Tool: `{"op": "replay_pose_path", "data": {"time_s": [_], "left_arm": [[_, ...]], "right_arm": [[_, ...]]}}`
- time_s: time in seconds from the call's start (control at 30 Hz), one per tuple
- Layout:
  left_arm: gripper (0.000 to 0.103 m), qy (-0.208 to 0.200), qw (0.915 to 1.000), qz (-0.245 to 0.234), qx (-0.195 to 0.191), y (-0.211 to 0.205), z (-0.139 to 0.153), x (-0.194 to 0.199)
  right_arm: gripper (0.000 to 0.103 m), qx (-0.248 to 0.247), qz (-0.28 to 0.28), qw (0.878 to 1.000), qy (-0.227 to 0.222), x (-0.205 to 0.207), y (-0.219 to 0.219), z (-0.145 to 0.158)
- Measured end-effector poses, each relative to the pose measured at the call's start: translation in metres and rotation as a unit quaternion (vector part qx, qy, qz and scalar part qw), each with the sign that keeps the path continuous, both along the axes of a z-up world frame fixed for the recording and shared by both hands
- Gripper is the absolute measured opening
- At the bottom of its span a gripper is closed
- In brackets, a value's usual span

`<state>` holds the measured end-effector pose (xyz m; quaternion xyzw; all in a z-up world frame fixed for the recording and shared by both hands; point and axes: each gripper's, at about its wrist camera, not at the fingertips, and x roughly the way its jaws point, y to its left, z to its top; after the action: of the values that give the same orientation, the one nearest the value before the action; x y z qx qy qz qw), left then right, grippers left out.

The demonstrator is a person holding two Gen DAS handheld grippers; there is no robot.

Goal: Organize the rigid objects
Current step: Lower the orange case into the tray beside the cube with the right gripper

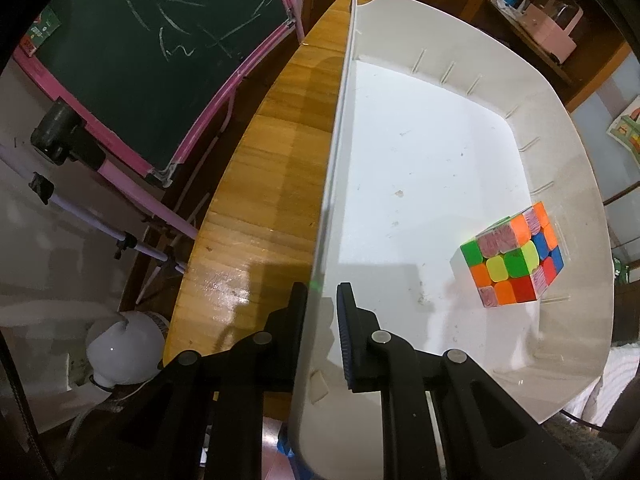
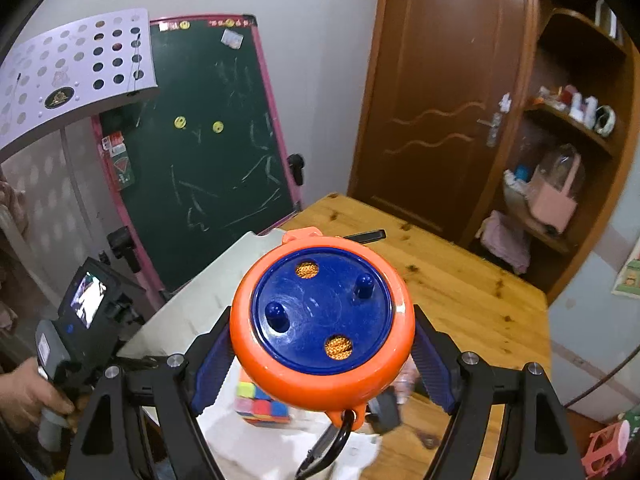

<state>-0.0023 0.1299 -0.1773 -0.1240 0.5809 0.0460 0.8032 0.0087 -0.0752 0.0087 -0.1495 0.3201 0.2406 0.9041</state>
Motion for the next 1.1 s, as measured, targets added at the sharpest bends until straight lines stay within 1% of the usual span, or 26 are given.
{"op": "replay_pose_path", "data": {"time_s": [0.17, 0.43, 0.7, 0.83, 0.97, 1.1], "left_arm": [[0.016, 0.001, 1.0000, -0.005, 0.002, 0.001, -0.005, 0.002], [0.016, 0.008, 0.9999, -0.010, 0.007, -0.005, -0.009, 0.002], [0.016, 0.012, 0.9997, -0.015, 0.011, -0.008, -0.009, 0.003], [0.016, 0.016, 0.9997, -0.012, 0.011, -0.009, -0.009, 0.004], [0.016, 0.020, 0.9996, -0.012, 0.013, -0.007, -0.010, 0.006], [0.016, 0.026, 0.9996, -0.005, 0.006, -0.006, -0.008, 0.006]], "right_arm": [[0.081, -0.014, 0.001, 1.000, 0.020, 0.019, 0.021, -0.021], [0.081, -0.047, -0.028, 0.994, 0.090, 0.064, 0.043, -0.073], [0.081, -0.093, -0.054, 0.980, 0.165, 0.097, 0.057, -0.122], [0.081, -0.105, -0.057, 0.972, 0.203, 0.108, 0.063, -0.141], [0.081, -0.128, -0.050, 0.964, 0.229, 0.112, 0.068, -0.154], [0.081, -0.132, -0.039, 0.961, 0.239, 0.110, 0.069, -0.156]]}}
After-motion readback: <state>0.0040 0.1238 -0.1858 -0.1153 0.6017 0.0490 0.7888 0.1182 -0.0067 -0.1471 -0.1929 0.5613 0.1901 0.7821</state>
